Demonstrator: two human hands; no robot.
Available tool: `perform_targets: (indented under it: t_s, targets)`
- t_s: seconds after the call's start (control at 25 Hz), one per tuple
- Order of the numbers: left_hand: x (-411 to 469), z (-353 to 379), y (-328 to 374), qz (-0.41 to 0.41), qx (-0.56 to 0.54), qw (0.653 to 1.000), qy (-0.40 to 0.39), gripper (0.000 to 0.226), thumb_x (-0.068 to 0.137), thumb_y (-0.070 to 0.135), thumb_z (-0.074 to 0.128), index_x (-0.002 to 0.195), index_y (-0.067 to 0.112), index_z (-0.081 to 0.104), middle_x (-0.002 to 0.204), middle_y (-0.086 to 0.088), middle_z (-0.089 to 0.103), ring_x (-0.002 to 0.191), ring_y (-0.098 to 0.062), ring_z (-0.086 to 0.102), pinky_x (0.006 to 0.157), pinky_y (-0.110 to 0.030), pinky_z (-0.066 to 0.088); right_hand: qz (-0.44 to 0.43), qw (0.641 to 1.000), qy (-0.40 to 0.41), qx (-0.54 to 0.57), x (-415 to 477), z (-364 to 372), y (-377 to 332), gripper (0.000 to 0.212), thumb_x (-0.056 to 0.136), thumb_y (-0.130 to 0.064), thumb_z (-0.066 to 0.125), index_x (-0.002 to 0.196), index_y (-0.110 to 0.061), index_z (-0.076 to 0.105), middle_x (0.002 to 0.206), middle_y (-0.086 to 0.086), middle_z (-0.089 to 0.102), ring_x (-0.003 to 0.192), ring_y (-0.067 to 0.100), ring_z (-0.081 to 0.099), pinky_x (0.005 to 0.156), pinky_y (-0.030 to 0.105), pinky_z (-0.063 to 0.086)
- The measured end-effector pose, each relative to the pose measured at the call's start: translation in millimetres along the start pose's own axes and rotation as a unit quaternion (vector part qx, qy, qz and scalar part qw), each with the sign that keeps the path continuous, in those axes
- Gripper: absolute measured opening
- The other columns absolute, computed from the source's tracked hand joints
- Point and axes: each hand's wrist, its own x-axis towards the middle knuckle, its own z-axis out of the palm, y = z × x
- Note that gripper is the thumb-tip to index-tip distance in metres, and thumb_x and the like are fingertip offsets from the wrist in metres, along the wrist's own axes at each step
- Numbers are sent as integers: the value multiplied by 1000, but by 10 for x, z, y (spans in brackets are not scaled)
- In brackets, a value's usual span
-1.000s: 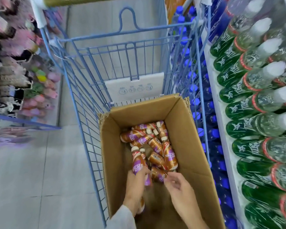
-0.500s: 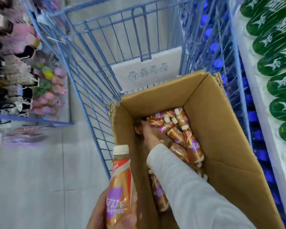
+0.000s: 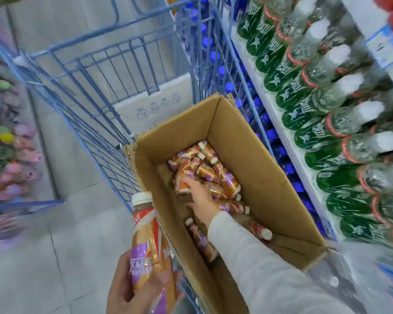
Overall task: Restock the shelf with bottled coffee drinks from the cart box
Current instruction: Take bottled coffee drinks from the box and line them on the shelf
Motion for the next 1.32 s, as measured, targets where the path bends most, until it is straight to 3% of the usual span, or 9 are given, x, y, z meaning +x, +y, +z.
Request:
perform_targets:
  t_s: [0.12, 0.28, 0.4, 0.52, 0.72, 0.88, 1.04, 1.12, 1.32]
  targets:
    - [-20, 414, 183, 19, 17, 1000, 10, 59, 44, 12, 80, 100, 26, 72, 93, -21, 73, 74, -47, 69, 58, -51, 58, -26, 996, -46, 67, -913, -519, 27, 85, 55, -33, 95, 130, -11, 61, 111, 10, 76, 103, 27, 73, 90, 39, 58]
    - [-323, 753, 265, 29, 43, 993, -102, 78, 40, 29, 82, 116, 24, 66, 100, -16, 75, 70, -35, 70, 65, -42, 55, -67, 988, -81, 117, -2011, -1106, 181, 101, 44, -21, 96, 136, -15, 55, 114, 16, 74, 96, 31, 73, 93, 47, 54]
    - [-648, 1096, 164, 33, 82, 980, -178, 76, 48, 33, 82, 121, 24, 65, 102, -11, 75, 72, -26, 70, 62, -40, 55, -146, 968, -99, 180, -2684, -1501, 293, 88, 50, -11, 92, 132, -7, 59, 113, 21, 73, 90, 33, 71, 73, 41, 58]
    - [-924, 1447, -67, 23, 90, 965, -246, 68, 60, 35, 79, 124, 18, 65, 100, -15, 72, 68, -25, 66, 53, -34, 54, -237, 941, -64, 234, -3227, -1974, 429, 86, 52, -14, 94, 130, -7, 58, 113, 21, 72, 94, 35, 70, 75, 45, 58]
    - [-1775, 2143, -670, 38, 123, 912, -390, 43, 66, 15, 77, 107, 25, 74, 96, -7, 74, 78, -17, 69, 68, -39, 55, -359, 886, 32, 291, -4028, -3085, 840, 75, 52, -21, 89, 120, -10, 59, 105, 16, 73, 91, 30, 69, 91, 51, 51]
    - [-2649, 2559, -1330, 45, 148, 866, -475, 80, 51, 16, 79, 128, 7, 58, 102, -13, 70, 87, -26, 66, 74, -37, 55, -433, 839, 108, 312, -4681, -4008, 1380, 75, 46, -30, 85, 115, -15, 60, 97, 6, 75, 84, 21, 71, 78, 43, 55]
    - [-3541, 2855, -1929, 32, 157, 826, -540, 86, 40, 11, 90, 121, 26, 65, 97, -10, 76, 76, -23, 71, 65, -38, 58, -477, 803, 173, 312, -5291, -4813, 1983, 73, 48, -36, 86, 114, -22, 59, 98, 3, 76, 83, 20, 72, 72, 41, 56]
    - [-3947, 2974, -2172, 29, 170, 798, -577, 100, 24, 18, 99, 118, 31, 66, 97, -10, 76, 75, -22, 73, 58, -38, 59, -484, 789, 207, 316, -5559, -5153, 2248, 73, 51, -39, 88, 117, -26, 59, 102, 1, 77, 91, 22, 74, 85, 51, 56]
    - [-4658, 3344, -2694, 27, 199, 744, -637, 81, 52, 2, 82, 125, 26, 60, 103, -13, 76, 79, -26, 74, 59, -36, 58, -518, 746, 249, 336, -6073, -5796, 2627, 60, 61, -36, 88, 115, -22, 67, 108, 6, 76, 98, 25, 74, 88, 48, 56]
